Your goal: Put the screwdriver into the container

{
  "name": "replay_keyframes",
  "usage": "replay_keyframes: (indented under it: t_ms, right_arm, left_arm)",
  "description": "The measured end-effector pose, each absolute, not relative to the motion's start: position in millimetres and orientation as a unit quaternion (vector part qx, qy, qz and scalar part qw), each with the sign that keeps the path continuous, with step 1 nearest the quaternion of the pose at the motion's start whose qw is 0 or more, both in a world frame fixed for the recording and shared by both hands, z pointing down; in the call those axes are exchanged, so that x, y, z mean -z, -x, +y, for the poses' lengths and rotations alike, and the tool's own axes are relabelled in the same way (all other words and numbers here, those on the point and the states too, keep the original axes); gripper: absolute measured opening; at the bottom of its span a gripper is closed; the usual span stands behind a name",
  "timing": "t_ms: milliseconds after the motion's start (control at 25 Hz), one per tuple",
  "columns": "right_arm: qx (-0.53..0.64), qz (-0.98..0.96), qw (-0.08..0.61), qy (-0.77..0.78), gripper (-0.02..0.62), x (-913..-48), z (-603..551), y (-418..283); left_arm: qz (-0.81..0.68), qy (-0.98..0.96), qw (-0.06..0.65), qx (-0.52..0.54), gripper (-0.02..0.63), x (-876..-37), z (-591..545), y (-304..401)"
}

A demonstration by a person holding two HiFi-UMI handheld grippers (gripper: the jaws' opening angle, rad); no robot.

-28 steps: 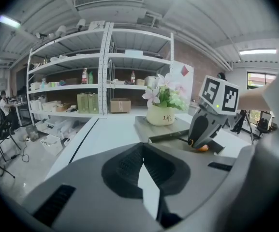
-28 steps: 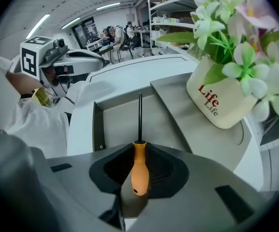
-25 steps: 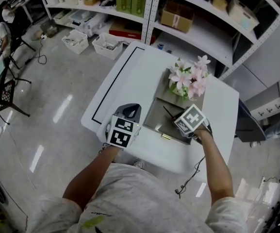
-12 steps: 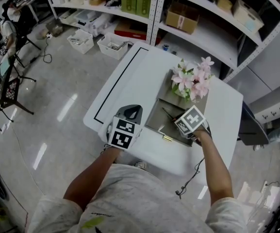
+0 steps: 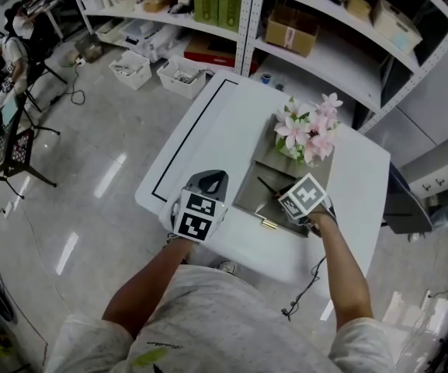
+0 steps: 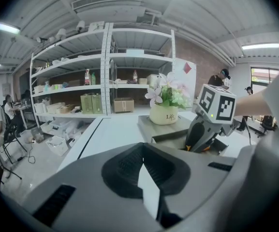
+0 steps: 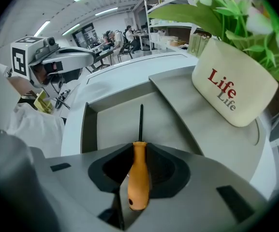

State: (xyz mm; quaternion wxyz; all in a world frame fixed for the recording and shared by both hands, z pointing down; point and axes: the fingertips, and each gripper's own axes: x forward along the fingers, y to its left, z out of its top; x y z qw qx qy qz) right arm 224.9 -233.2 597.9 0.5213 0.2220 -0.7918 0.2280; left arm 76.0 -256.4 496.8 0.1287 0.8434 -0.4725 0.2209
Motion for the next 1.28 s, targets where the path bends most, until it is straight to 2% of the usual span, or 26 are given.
replay_keyframes:
  t_ms: [320, 720, 880, 1120, 1280]
  right_arm:
    - [-0.233, -0.795, 0.501, -0.251, 0.107, -595, -235, -227]
    - [-0.242, -0.796, 0.432, -0.347, 0.107, -565, -238, -244]
    - [-0.247, -0.794, 0.386, -0.4, 0.092, -543, -231, -254]
    - [-0.239, -0.776, 0.279, -0.513, 0.019, -502, -216, -272]
    - [-0.237, -0.756, 0.228, -0.565, 0.006, -482, -198, -280]
  left_arm:
    - [-0.462, -0.849, 0.124, -0.225, 0.005, -495, -257, -76]
    - [-0.417, -0.872, 0.1, -0.236, 0.005, -484, -266, -85]
    - [-0.396, -0.884, 0.095, -0.23, 0.005, -479, -270, -91]
    - [-0.365, -0.902, 0.089, -0.215, 0.006, -464, -272, -101]
    - [-0.349, -0.909, 0.086, -0.212, 0.005, -458, -273, -102]
